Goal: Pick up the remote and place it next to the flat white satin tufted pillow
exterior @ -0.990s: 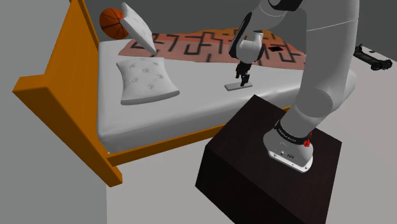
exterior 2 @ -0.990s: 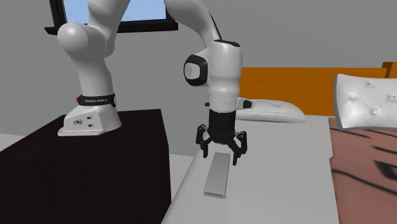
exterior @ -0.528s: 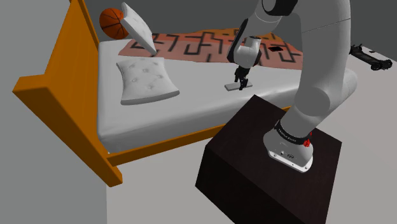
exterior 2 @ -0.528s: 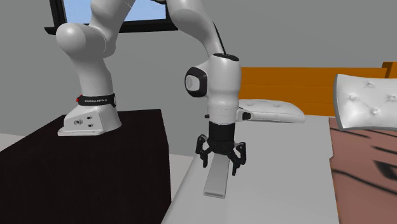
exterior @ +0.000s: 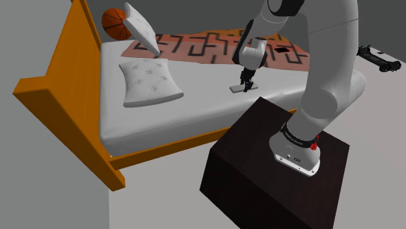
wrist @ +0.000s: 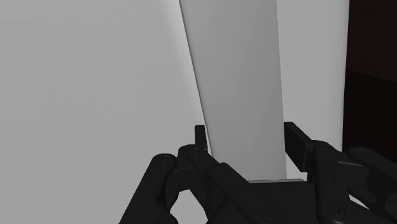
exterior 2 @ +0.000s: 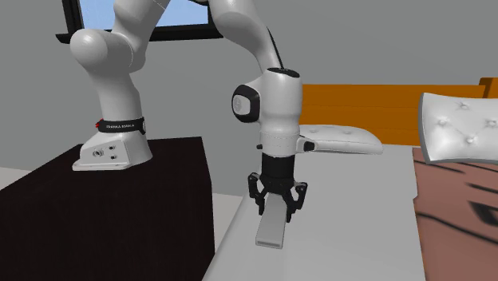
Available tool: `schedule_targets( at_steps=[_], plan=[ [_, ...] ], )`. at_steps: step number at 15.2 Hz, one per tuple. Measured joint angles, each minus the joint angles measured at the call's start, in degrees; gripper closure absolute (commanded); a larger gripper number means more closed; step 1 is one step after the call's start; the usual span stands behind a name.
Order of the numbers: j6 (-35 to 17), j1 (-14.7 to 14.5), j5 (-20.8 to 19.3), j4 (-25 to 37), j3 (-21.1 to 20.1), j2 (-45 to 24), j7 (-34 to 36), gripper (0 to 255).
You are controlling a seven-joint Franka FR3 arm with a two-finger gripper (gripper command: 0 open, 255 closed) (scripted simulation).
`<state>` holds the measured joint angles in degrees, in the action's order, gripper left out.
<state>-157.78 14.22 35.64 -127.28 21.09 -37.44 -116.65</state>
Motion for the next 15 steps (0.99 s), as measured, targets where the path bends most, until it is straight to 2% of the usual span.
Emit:
schedule_targets(
  at_steps=[9,15],
  plan=[
    [0.0,0.0,0.0,0.0,0.0,0.0,0.0,255],
    [2.3,-2.3,-2.5,-1.7,2.9,3.8,1.8,255]
  ],
)
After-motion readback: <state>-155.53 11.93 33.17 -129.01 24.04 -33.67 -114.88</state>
